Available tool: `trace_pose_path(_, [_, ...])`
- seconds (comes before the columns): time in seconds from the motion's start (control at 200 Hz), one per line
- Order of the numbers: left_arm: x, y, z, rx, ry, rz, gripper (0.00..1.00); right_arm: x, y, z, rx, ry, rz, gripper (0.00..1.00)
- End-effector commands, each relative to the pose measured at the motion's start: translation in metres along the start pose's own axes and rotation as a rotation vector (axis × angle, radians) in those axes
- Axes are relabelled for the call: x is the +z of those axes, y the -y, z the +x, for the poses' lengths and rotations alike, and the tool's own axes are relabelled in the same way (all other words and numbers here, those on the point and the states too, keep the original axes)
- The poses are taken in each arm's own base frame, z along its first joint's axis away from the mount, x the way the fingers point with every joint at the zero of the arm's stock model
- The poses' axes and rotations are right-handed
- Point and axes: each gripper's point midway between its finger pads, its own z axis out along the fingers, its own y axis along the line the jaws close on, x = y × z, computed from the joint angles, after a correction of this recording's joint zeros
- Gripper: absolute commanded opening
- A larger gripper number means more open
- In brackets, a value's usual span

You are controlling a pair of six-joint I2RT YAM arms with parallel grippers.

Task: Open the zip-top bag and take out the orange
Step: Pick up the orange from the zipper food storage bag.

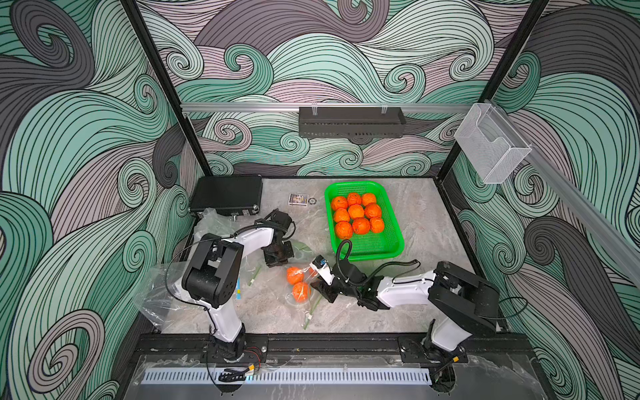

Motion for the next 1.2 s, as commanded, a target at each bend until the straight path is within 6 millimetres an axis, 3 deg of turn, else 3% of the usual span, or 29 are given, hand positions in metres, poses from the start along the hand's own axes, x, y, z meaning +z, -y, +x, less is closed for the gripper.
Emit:
trace_pose_path(0.0, [0.021, -0.013, 0.016, -0.004, -0.083, -0.051, 0.00, -0.007, 0.021, 0.003, -0.002, -0.002, 0.099, 0.46])
trace_pose_path(0.13, [0.022, -0.013, 0.016, -0.002, -0.085, -0.051, 0.00, -0.005, 0.032, -0.003, 0.005, 0.006, 0.157, 0.63])
trace_pose_path(0.375, [0.024, -0.015, 0.018, 0.002, -0.091, -0.055, 0.00, 0.004, 0.056, -0.030, 0.051, 0.036, 0.263, 0.76])
trace_pose_path(0.465, [0.025, -0.015, 0.018, 0.002, -0.092, -0.055, 0.00, 0.011, 0.061, -0.038, 0.091, 0.051, 0.276, 0.91])
trace_pose_path(0.535, [0.026, -0.015, 0.019, 0.002, -0.097, -0.055, 0.00, 0.019, 0.065, -0.043, 0.108, 0.045, 0.294, 0.93])
trace_pose_path(0.68, [0.026, -0.015, 0.020, 0.005, -0.097, -0.055, 0.00, 0.031, 0.075, -0.045, 0.149, 0.032, 0.353, 0.92])
trace_pose_path(0.851, [0.024, -0.015, 0.019, 0.013, -0.096, -0.057, 0.00, 0.038, 0.070, -0.040, 0.171, 0.015, 0.312, 0.75])
trace_pose_path(1.011, [0.022, -0.015, 0.017, 0.014, -0.086, -0.059, 0.00, 0.023, 0.057, -0.040, 0.163, 0.010, 0.240, 0.59])
trace_pose_path(1.191, [0.021, -0.017, 0.015, 0.013, -0.077, -0.072, 0.00, -0.006, 0.034, -0.045, 0.112, 0.015, 0.116, 0.56])
